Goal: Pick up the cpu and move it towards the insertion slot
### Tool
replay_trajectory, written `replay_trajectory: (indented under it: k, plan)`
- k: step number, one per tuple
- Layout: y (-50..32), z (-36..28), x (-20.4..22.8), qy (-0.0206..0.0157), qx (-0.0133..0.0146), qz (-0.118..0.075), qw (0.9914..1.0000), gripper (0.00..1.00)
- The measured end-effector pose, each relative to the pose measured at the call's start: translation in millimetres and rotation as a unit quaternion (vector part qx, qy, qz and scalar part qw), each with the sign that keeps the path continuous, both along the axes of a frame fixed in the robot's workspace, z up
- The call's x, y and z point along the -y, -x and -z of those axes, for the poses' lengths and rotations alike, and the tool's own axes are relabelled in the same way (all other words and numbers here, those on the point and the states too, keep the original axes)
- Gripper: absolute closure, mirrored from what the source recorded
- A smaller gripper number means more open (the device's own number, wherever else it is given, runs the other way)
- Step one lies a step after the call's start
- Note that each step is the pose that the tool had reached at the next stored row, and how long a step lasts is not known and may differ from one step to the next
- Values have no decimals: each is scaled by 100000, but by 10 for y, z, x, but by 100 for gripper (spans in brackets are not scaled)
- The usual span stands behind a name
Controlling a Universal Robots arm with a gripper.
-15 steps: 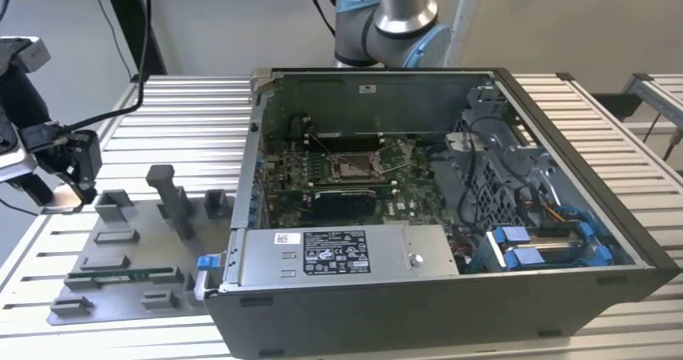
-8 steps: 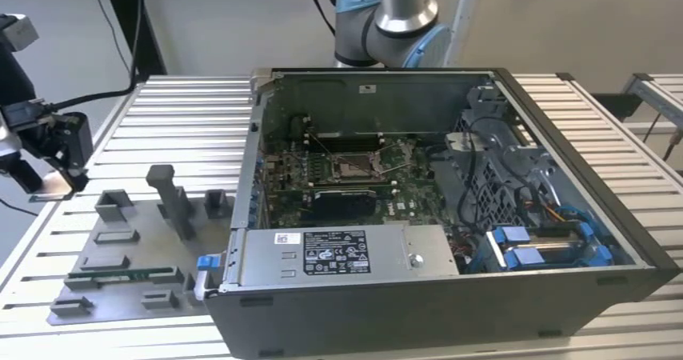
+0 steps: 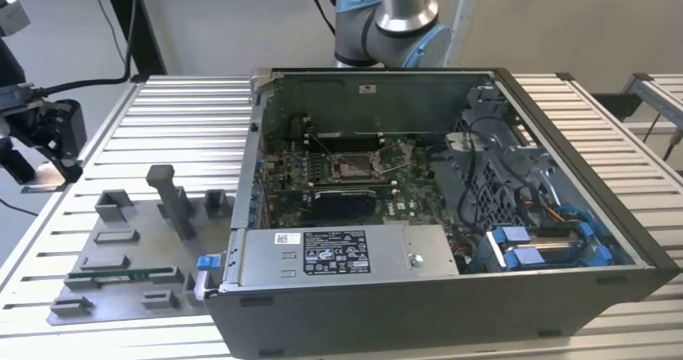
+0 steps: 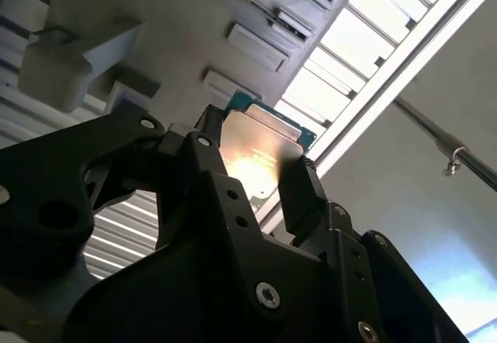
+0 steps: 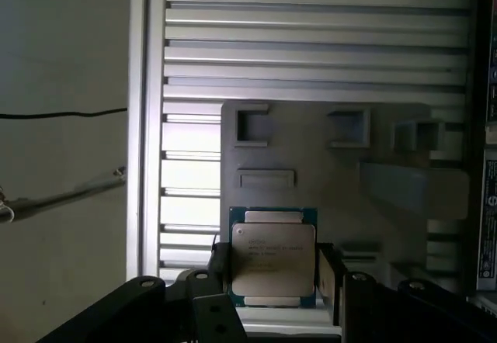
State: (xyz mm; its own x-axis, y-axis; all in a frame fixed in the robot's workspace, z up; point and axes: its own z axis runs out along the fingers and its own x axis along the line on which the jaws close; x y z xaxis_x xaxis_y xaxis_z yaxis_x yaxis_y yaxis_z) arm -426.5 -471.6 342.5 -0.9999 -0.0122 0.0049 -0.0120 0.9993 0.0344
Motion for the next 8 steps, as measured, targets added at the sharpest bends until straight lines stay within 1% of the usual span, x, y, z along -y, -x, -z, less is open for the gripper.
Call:
replay_trajectory:
  k: [8]
  plan:
    - [0, -158, 0, -1, -1, -1, 100000, 100]
